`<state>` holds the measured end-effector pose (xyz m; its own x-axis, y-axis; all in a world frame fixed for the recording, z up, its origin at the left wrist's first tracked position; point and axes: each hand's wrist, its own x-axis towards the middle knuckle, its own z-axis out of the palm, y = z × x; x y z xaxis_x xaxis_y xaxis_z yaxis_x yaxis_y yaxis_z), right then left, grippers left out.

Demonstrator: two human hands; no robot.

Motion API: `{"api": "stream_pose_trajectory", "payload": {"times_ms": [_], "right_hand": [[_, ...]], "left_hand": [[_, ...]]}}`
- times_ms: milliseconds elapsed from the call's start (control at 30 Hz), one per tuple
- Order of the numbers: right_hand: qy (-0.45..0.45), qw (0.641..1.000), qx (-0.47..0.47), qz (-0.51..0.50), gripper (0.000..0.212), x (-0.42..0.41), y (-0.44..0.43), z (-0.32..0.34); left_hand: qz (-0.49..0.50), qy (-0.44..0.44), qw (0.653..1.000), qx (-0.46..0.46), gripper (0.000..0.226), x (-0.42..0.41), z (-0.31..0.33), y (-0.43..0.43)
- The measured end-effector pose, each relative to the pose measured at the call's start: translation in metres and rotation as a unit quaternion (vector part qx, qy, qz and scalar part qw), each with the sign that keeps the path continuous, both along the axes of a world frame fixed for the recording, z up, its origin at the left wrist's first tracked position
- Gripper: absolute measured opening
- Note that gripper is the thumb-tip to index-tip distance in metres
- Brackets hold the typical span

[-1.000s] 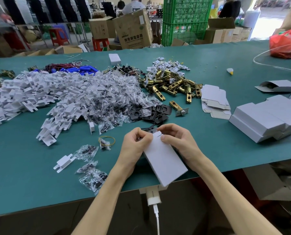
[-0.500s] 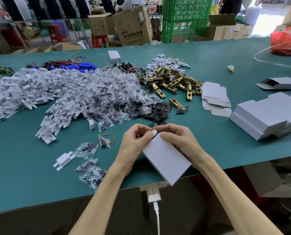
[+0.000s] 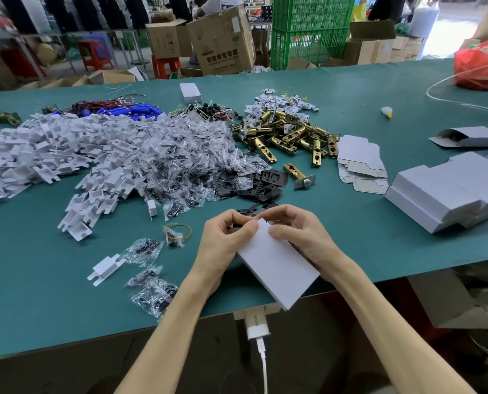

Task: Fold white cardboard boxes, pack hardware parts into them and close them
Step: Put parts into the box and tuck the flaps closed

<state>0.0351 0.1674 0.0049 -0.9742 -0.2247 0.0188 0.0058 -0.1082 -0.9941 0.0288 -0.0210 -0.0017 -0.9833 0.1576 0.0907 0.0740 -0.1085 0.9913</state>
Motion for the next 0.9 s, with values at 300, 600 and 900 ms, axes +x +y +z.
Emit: {"api": "stream_pose_trajectory", "payload": {"times_ms": [300, 600, 900], "right_hand": [[0.027, 0.999, 0.023, -0.022, 0.022, 0.0000, -0.0019, -0.0006], [0.022, 0.999, 0.029, -0.011, 0.031, -0.0008, -0.0021, -0.0008], [0.018, 0.999, 0.025, -0.017, 0.027, 0.0001, -0.0019, -0.0011]], "left_hand": [[0.023, -0.012, 1.000, -0.004, 0.013, -0.0004, -0.0029, 0.0012], [0.029, -0.006, 1.000, -0.011, 0.018, 0.0035, -0.0005, 0.0021], [0.025, -0.007, 1.000, -0.012, 0.020, 0.0033, -0.0012, 0.0016]]}}
